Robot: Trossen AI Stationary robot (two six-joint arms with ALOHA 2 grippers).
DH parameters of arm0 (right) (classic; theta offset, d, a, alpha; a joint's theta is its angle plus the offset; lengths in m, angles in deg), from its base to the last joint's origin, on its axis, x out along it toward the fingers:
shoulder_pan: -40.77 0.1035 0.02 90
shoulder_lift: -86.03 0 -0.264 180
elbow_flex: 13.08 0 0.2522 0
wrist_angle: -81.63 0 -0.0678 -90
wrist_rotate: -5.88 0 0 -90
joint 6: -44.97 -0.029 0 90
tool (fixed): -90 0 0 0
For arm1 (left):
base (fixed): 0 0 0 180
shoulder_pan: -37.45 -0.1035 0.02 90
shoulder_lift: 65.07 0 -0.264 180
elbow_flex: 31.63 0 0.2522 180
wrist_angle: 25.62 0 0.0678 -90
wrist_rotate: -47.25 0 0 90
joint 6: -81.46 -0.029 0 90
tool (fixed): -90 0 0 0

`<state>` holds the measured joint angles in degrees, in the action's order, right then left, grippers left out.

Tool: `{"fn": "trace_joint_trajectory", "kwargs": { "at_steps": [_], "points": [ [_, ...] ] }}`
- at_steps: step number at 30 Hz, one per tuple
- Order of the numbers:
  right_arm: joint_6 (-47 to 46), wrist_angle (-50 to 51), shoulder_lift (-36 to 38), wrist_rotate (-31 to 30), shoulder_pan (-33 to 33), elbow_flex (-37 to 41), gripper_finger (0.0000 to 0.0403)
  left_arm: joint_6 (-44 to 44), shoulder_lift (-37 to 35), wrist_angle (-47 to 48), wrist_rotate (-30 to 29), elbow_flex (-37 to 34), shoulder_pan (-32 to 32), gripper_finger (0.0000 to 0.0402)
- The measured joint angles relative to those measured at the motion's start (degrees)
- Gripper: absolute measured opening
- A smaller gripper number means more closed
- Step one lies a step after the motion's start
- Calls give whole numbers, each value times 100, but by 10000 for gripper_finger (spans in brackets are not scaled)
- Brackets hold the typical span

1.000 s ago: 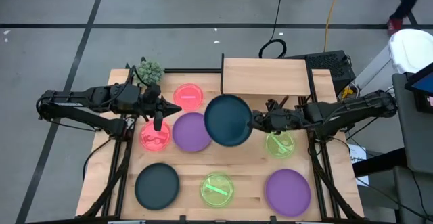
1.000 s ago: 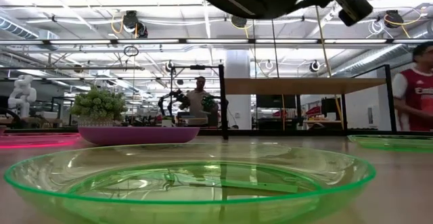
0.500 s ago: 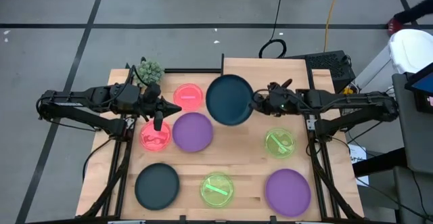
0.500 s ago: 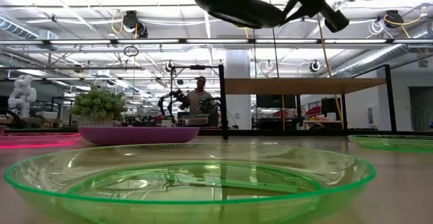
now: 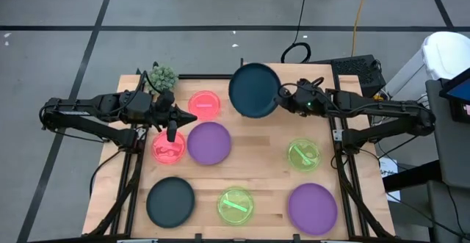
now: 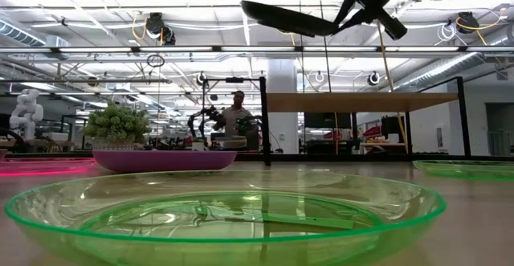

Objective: Place and stack plates onto a shelf
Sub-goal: Put the right black plate on the shelf

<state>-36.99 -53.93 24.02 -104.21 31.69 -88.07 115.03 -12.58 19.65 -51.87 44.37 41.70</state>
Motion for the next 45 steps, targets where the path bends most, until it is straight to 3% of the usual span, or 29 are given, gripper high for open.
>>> {"fn": "trace_joint_trajectory", "kwargs": {
  "at_steps": [9,16,25,33,45],
  "points": [
    [-147,481,787,-854,54,130,5,2,2,4,0,0,0,1],
    [-698,370,1326,-1019,59,722,3,7,0,4,2,0,0,1],
    [-1321,340,1371,-1037,176,1235,1,-85,0,4,2,0,0,1],
    [-2024,375,1369,-1815,394,1480,1,25,1,4,2,0,0,1],
    [-2924,1422,1378,-2215,406,1486,0,17,2,7,0,0,0,1]
  ]
}}
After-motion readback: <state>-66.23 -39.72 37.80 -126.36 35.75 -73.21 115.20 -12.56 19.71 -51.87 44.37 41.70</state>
